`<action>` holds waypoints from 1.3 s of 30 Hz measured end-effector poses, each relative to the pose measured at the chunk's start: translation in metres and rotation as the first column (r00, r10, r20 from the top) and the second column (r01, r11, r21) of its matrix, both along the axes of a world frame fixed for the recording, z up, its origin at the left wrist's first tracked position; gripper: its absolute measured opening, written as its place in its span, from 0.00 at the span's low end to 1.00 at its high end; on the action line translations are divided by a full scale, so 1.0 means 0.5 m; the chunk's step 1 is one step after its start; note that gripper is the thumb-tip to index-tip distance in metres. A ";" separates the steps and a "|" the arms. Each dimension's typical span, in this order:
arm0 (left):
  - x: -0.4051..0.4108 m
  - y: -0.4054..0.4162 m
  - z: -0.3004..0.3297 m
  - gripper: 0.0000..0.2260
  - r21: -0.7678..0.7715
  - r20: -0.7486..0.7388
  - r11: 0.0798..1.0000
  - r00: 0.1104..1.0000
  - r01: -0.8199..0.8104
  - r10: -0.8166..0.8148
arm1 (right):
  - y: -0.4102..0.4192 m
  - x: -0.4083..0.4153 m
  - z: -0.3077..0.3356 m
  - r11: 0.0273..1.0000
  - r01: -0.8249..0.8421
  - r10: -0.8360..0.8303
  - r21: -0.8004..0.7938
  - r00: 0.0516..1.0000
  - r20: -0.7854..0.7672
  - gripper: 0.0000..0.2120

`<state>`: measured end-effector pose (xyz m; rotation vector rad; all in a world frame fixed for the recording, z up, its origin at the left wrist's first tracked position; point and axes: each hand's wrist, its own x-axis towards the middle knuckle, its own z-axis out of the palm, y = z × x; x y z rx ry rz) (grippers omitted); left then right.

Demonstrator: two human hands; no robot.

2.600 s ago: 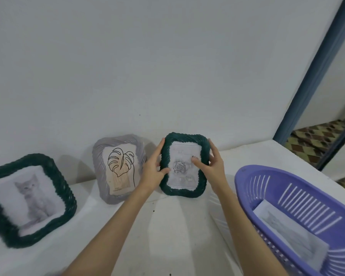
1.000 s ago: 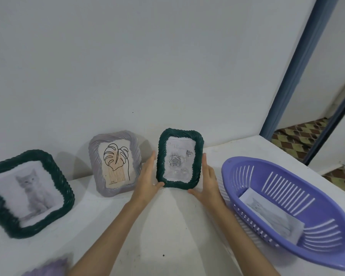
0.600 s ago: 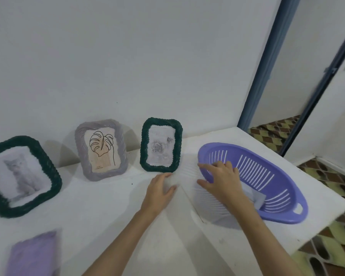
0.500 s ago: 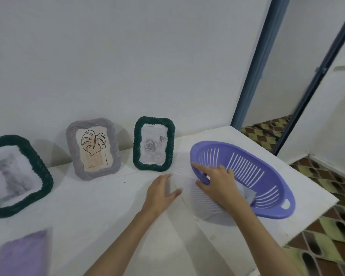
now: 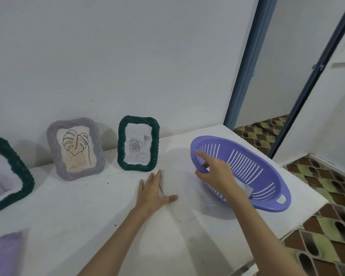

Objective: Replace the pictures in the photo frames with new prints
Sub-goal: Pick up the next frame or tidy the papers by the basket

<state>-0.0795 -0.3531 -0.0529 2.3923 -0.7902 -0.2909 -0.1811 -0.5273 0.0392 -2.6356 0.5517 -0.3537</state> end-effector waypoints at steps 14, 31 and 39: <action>-0.045 -0.016 0.004 0.38 -0.400 -0.190 0.916 0.980 -0.019 -0.062 | -0.005 0.005 -0.009 0.998 0.028 -0.028 0.050 1.000 0.006 0.34; 0.008 0.185 0.062 0.45 -0.640 -0.571 0.512 0.800 -0.573 0.182 | 0.255 0.060 0.003 0.808 -0.419 0.296 0.414 0.896 0.330 0.34; -0.011 0.233 0.097 0.23 -0.644 -0.581 0.547 0.807 -0.535 0.106 | 0.349 0.122 -0.040 0.569 -0.380 0.104 0.729 0.913 0.395 0.39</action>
